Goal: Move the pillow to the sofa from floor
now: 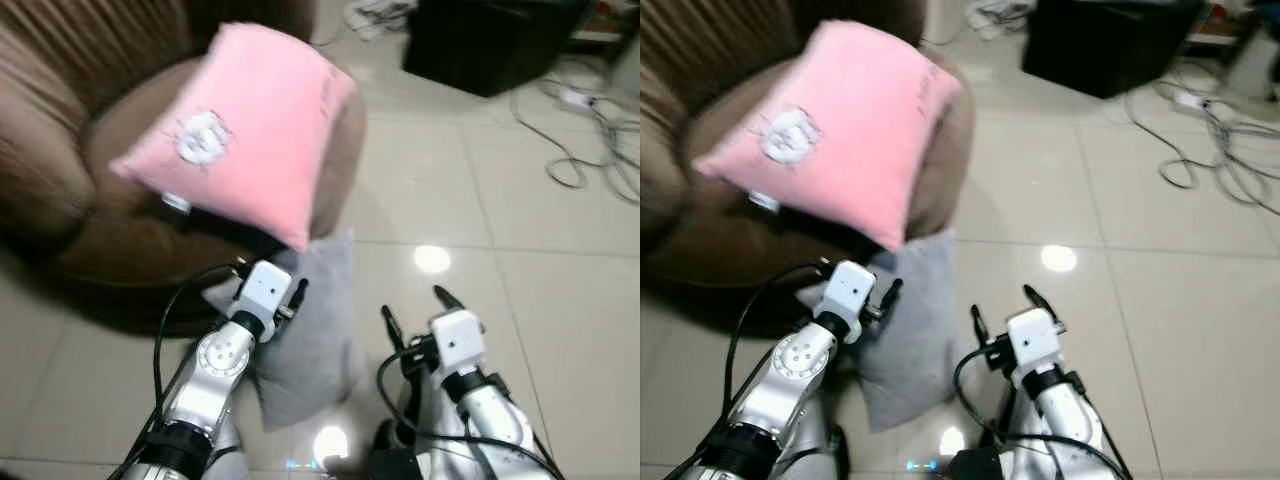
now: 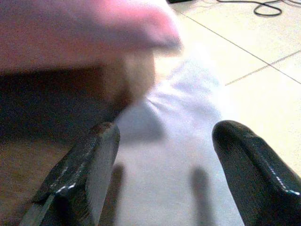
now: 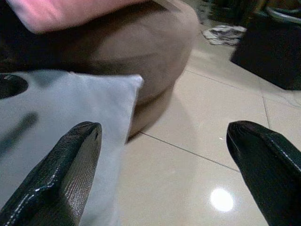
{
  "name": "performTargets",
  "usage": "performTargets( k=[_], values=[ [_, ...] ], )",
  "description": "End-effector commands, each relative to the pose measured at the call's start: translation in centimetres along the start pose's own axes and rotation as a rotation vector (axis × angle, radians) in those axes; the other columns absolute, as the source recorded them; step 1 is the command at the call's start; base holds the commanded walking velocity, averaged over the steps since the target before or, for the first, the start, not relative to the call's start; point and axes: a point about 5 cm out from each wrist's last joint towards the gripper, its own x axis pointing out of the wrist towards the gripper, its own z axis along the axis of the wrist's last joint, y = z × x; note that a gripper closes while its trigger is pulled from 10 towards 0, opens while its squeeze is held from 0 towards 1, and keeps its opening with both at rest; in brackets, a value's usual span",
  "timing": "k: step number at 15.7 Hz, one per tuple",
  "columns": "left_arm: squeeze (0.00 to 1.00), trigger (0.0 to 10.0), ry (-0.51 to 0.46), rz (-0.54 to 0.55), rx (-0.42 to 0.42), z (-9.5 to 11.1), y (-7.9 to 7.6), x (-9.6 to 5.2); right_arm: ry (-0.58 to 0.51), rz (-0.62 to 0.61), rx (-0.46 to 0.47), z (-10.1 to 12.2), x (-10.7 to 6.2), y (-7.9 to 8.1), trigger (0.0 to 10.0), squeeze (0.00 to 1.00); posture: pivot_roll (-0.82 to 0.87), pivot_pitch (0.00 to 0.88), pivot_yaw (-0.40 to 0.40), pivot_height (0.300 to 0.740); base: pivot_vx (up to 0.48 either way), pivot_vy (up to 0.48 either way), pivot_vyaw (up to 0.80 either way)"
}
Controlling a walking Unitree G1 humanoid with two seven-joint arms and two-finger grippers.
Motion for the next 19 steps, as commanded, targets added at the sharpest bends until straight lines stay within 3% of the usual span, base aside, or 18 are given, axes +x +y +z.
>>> performTargets(
  k=[1,2,3,9,14,16,18,19],
  values=[
    [0.00,10.0,0.047,0.051,0.000,-0.9,0.8,-0.4,0.009,0.005,0.002,0.1,0.2,0.3,10.0,0.00,0.01,0.220,-0.034,0.429,0.000,0.000,0.00],
    [0.25,10.0,0.047,0.077,0.016,-0.9,1.1,-0.3,0.010,0.004,0.003,0.2,0.2,0.3,10.0,0.00,0.01,0.221,-0.034,0.429,0.000,0.000,0.00],
    [1.00,10.0,0.038,0.099,0.027,-0.8,1.4,-0.3,0.012,0.004,0.003,0.3,0.1,0.3,10.0,0.00,0.01,0.222,-0.034,0.429,0.000,0.000,0.00],
    [1.00,10.0,0.035,0.101,0.006,-0.7,1.3,-0.3,0.037,0.005,0.005,-0.5,-0.1,0.1,10.0,0.00,0.01,0.224,-0.036,0.429,0.000,0.000,0.00],
    [1.00,10.0,0.038,0.109,0.045,-0.7,2.0,-0.5,0.058,0.010,0.006,-1.3,0.2,0.1,10.0,0.00,0.01,0.218,-0.038,0.429,0.000,0.000,0.00],
    [1.00,10.0,-0.009,0.109,0.149,1.4,5.9,-0.3,0.069,0.007,0.004,-1.9,-0.2,-0.3,10.0,0.00,0.02,0.214,-0.039,0.429,0.000,0.000,0.00],
    [1.00,10.0,-0.028,0.125,0.217,3.0,8.5,-0.1,0.072,0.009,0.004,-2.1,-0.2,-0.3,10.0,0.00,0.02,0.210,-0.035,0.429,0.000,0.000,0.00],
    [1.00,10.0,-0.036,0.121,0.227,3.4,8.8,-0.1,0.071,0.009,0.004,-2.1,-0.2,-0.3,10.0,0.00,0.02,0.210,-0.035,0.429,0.000,0.000,0.00]
  ],
)
